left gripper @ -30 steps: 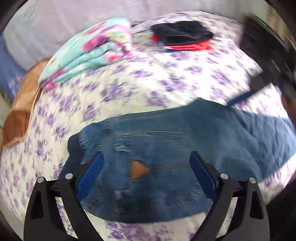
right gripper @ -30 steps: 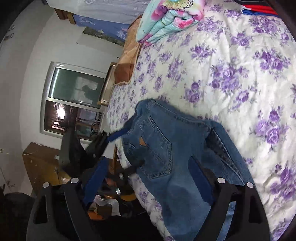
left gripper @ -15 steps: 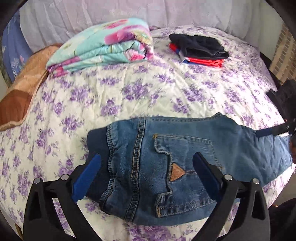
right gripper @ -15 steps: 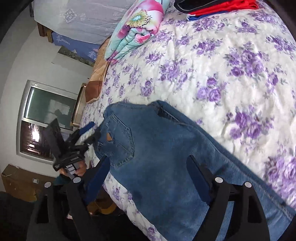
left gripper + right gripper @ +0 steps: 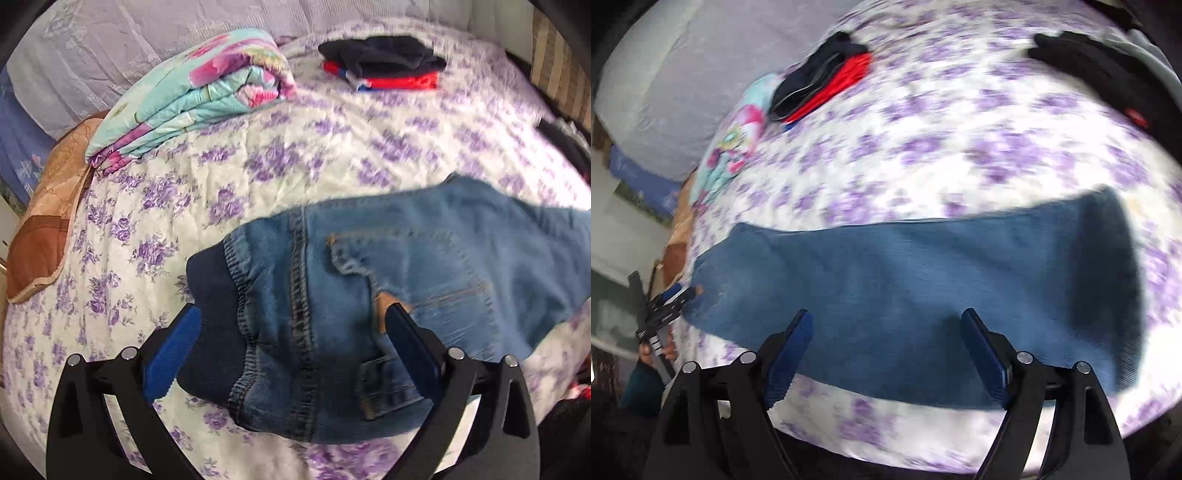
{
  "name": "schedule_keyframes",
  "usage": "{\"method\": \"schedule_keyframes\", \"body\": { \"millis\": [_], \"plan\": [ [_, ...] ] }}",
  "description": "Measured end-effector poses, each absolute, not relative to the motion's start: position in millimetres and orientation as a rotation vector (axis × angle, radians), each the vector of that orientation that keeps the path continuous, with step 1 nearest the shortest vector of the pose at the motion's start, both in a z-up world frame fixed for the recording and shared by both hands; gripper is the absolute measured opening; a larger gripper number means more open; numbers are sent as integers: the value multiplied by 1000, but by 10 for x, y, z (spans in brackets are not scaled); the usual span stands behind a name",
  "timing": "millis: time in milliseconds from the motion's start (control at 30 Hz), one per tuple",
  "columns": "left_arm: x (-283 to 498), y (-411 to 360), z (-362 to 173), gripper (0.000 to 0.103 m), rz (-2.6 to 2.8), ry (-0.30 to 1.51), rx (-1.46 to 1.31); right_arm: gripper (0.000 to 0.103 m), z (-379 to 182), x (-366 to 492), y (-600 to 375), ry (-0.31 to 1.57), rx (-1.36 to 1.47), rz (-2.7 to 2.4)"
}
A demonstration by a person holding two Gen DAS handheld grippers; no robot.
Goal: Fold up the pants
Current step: 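Grasp the leg hem with the right gripper and fold it toward the waistband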
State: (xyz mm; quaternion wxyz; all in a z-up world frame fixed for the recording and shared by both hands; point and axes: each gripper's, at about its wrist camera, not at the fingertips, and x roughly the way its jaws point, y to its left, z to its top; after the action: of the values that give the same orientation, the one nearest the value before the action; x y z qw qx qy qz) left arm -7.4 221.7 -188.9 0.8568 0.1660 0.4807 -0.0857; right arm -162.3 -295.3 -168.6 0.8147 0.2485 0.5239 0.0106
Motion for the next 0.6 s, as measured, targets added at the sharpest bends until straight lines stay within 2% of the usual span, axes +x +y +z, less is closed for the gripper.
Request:
{"method": "schedule_keyframes", "body": {
  "millis": [33, 100, 167, 200, 300, 367, 433, 500, 600],
  "plan": [
    [-47, 2239, -1961, 99, -195, 1026, 342, 82, -1802, -1713, -3096, 1154, 493, -71],
    [-7, 2309, -1930, 99, -197, 1044, 284, 64, -1812, -1966, -3378, 1115, 582, -81],
    [-18, 2310, -1851, 99, -151, 1032, 305, 75, -1662, -2204, -3598, 1035, 715, -116],
    [-45, 2291, -1788, 99, -140, 1020, 324, 84, -1584, -2309, -3647, 963, 766, -102],
    [-140, 2159, -1616, 98, -133, 991, 366, 86, -1528, -2568, -3805, 880, 802, -163],
    [-199, 2006, -1508, 98, -147, 974, 380, 83, -1626, -2689, -3846, 907, 738, -227],
    [-219, 1778, -1448, 98, -171, 972, 399, 65, -1791, -2742, -3815, 977, 658, -222],
    [-210, 1528, -1457, 98, -198, 981, 434, 62, -1941, -2762, -3733, 1007, 591, -199],
    [-210, 1120, -1518, 98, -241, 998, 499, 58, -2001, -2752, -3716, 948, 577, -161]
  ]
}}
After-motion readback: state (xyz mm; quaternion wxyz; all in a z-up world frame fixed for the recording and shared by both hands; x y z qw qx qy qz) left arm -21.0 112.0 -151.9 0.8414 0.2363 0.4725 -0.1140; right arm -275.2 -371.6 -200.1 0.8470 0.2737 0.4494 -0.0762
